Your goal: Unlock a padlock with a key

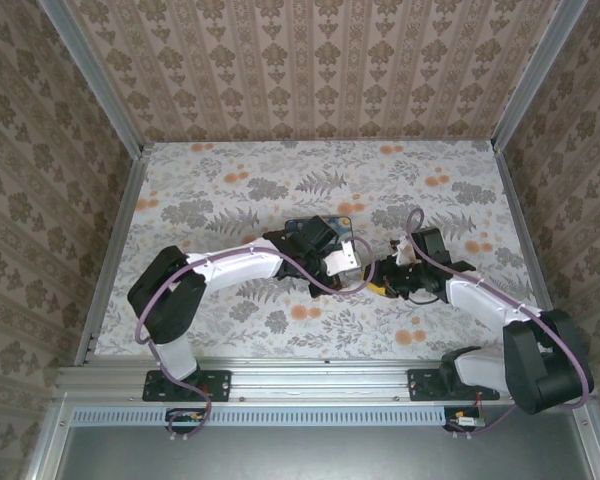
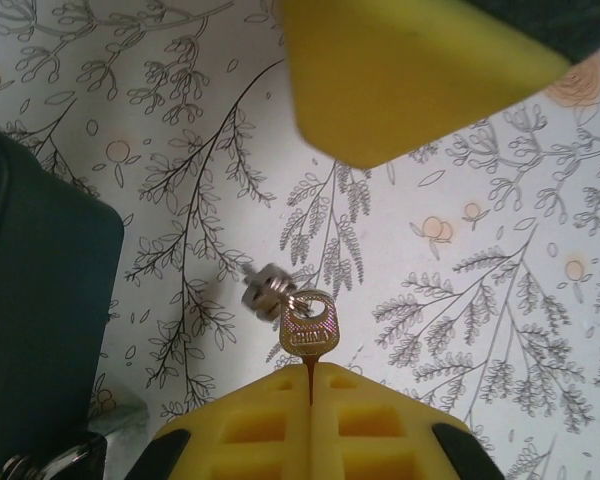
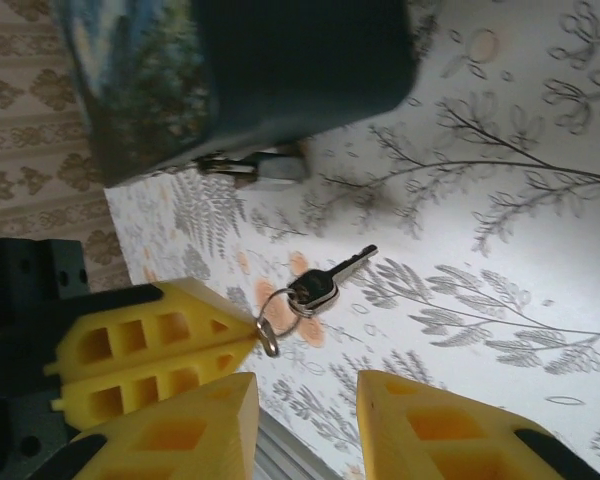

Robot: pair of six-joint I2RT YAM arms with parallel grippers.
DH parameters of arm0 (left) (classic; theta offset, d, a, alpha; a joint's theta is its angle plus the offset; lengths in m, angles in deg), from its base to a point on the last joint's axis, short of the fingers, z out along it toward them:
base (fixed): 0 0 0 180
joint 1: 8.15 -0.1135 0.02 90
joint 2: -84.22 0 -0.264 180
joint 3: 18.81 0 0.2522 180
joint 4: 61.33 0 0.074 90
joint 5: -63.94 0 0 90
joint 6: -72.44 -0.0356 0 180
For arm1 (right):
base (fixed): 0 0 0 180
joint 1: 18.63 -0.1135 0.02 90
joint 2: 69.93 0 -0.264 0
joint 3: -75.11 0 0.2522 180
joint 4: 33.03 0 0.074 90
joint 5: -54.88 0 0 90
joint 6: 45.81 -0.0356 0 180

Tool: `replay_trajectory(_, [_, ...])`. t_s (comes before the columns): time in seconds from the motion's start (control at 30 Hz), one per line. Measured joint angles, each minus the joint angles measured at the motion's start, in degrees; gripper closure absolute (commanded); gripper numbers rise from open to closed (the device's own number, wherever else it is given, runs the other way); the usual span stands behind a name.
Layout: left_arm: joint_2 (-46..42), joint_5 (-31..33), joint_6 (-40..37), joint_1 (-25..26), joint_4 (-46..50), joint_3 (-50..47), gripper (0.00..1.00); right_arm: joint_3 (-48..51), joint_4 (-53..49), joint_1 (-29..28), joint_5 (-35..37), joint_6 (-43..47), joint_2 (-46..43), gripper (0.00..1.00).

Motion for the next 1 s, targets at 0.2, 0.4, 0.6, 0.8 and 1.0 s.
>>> replay_trajectory(0.2, [-1.0,-1.2,-0.1,0.1,1.8,2.3,1.0,-1.2,2.3,-1.0,-1.2,-1.2,-0.3,0.75])
replay_trajectory(0.4, [-1.0,-1.4,-0.3,0.1,2.2,3.5,1.0,-1.2,3.7,-2.9,-1.7,-2.3,-0.3,0.74])
replay_trajectory(0.6, [-1.0,-1.6,-0.5,0.1,2.5,3.5,1.0,-1.2,4.4,-3.5,-1.7,-2.5,0.0,0.76])
replay_trajectory(0.8, [-1.0,-1.6,-0.5,0.1,2.8,3.5,1.0,-1.2,4.4,-4.4,-1.7,-2.5,1.4,0.76])
replay_trajectory(1.0, [-1.0,-1.6,-0.7,0.1,2.8,3.5,1.0,-1.2,4.9,-4.6,-1.7,-2.5,2.1,0.77])
